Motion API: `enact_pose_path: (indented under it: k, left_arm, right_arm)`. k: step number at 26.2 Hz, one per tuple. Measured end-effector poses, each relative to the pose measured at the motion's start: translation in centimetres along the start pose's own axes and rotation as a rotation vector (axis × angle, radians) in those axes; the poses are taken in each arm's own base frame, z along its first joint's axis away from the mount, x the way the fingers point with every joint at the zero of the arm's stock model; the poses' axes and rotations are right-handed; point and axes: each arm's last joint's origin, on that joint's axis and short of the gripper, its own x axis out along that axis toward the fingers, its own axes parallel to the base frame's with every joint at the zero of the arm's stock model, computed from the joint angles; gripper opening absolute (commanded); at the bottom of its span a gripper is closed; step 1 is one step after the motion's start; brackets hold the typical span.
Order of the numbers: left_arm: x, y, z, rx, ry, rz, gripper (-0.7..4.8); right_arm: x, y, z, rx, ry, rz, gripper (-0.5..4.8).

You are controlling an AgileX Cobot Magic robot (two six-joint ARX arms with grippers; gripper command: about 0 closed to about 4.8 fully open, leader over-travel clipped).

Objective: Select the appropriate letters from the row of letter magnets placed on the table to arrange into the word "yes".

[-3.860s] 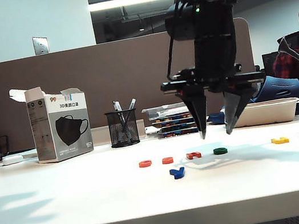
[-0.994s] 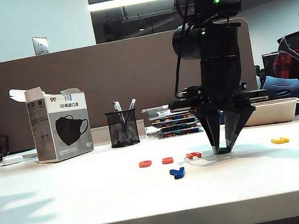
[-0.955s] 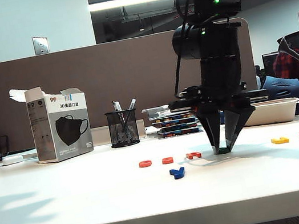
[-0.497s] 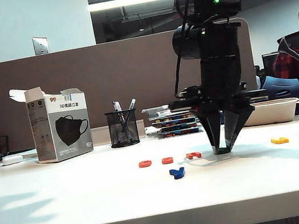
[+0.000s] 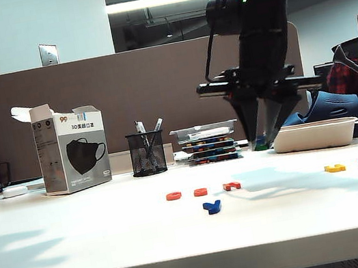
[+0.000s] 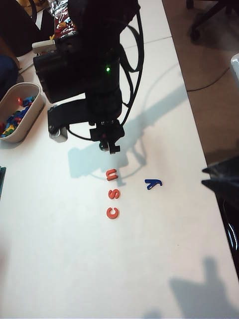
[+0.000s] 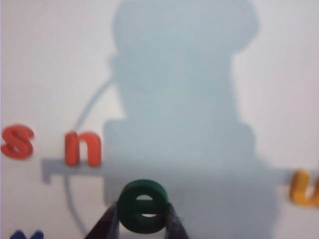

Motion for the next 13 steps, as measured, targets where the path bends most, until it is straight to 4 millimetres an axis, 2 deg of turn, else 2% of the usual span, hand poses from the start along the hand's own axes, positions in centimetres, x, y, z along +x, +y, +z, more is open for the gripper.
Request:
enact_pose_path:
  k: [5,7,13]
  left_arm:
    - [0.0,0.0,0.0,0.0,0.0,0.0,-0.05]
    - [0.0,0.0,0.0,0.0,0.0,0.0,-0.05]
    - [0.0,0.0,0.0,0.0,0.0,0.0,-0.05]
  right_arm:
    - [-0.9,0.2,-1.5,0.054,0.106,-0.032,0.85]
    - [-1.8,1.7,-2.1,0.039,0.1,-0.018,0.85]
    - [-2.0,5.3,-3.8,0.007,0.091,-0.019,0.85]
